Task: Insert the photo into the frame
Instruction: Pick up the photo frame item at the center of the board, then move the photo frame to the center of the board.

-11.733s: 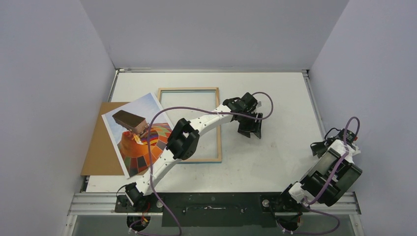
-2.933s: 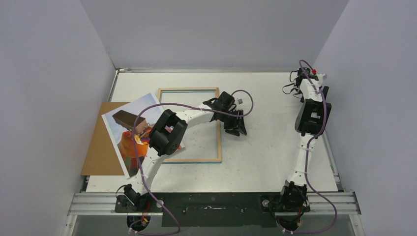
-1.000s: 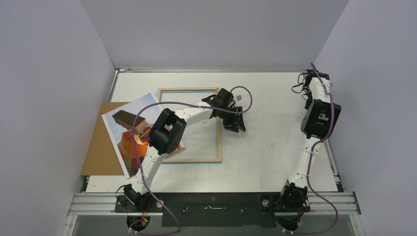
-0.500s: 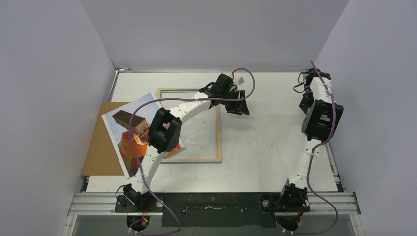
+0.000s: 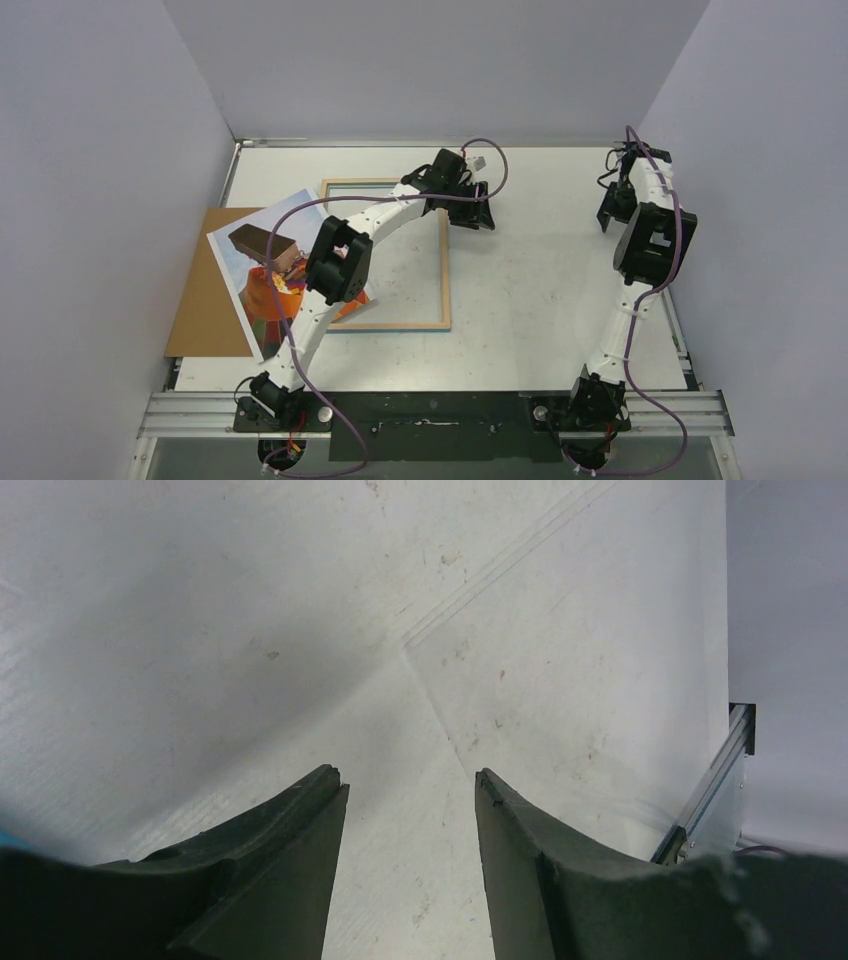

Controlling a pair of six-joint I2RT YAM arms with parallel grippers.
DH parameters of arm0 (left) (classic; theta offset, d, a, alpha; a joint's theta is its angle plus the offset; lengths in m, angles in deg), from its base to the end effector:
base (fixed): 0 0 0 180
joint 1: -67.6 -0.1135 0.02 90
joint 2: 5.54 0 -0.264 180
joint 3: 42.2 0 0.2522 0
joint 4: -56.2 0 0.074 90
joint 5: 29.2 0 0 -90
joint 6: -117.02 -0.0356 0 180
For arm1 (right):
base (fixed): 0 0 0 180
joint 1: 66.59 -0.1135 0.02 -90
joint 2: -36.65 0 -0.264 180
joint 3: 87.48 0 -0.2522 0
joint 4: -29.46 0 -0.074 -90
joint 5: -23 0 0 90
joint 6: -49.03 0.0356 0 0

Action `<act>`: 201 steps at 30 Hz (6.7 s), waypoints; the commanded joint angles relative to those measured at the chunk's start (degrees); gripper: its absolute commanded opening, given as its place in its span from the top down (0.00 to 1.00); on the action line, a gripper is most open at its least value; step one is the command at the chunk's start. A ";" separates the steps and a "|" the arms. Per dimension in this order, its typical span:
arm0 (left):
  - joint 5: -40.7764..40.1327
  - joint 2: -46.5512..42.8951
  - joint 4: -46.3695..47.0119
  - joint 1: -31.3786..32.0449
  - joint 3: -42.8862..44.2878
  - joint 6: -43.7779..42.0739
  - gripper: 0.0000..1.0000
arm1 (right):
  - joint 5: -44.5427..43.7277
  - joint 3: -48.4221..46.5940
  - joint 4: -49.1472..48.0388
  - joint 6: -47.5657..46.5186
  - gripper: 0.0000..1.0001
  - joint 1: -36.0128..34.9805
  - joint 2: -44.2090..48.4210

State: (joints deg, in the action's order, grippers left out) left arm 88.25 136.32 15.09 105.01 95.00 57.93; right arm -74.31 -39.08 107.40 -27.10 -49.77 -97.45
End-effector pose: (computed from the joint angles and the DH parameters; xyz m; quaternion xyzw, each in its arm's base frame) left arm 0.4290 -0.3488 0.1804 0.1402 0.8935 -0.3872 0.1792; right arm 0.4523 -0.1414 0.1843 0.2683 0.9576 -0.0656 0.0815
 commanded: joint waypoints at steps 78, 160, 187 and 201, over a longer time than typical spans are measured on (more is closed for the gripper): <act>28.05 12.91 18.73 -0.50 11.91 -2.72 1.00 | 7.49 8.42 -1.16 0.41 0.46 -1.00 10.56; 16.74 8.38 24.51 -14.14 20.26 16.72 1.00 | 76.52 36.86 -40.32 -5.95 0.25 0.58 14.00; 7.76 8.10 11.70 -18.51 19.87 8.50 0.53 | 76.98 33.15 -36.30 -5.31 1.00 1.79 15.11; -1.20 -0.61 -14.29 -18.05 7.86 -3.18 0.32 | 60.75 28.63 -56.57 24.98 1.00 0.85 23.87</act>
State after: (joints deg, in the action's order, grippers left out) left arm 88.05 141.87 7.37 84.38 107.46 57.65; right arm -8.15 -5.31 56.67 -9.20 -48.00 -79.18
